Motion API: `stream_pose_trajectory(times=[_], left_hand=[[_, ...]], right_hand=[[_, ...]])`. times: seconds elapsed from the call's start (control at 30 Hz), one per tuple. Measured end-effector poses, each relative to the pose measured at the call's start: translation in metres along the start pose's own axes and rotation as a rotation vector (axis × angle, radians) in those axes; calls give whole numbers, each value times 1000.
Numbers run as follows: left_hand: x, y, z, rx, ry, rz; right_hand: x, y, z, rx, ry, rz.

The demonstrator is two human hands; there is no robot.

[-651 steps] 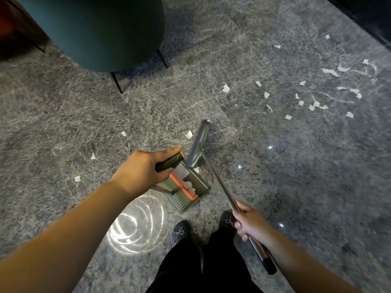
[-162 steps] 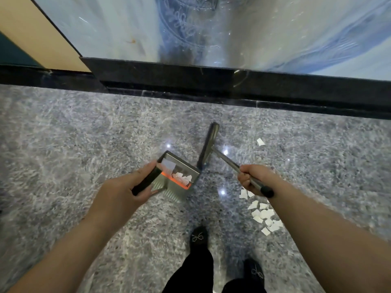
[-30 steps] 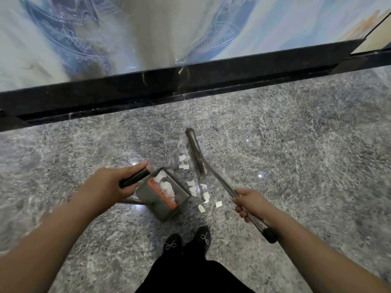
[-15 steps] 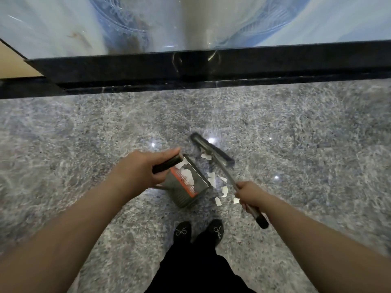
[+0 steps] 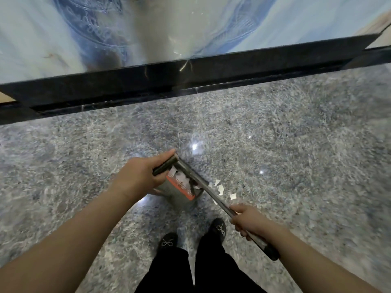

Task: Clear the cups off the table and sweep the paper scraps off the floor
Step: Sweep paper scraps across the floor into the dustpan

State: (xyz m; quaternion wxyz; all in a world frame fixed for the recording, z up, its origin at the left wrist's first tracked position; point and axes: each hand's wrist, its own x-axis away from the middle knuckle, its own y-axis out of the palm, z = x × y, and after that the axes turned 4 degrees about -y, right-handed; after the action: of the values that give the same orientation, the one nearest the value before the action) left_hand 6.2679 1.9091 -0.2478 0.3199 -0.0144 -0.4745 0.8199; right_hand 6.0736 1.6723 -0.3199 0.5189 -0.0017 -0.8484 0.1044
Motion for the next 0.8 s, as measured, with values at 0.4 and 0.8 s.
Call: stream_pose_trajectory(times=[0.4,0.8], left_hand=[[4,-30,-19,-161,243,-234],[5,-31,-13,-200,421,-310]], right_hand=[[65,72,24,-424,-64,288],[76,68,96,-628,119,520]])
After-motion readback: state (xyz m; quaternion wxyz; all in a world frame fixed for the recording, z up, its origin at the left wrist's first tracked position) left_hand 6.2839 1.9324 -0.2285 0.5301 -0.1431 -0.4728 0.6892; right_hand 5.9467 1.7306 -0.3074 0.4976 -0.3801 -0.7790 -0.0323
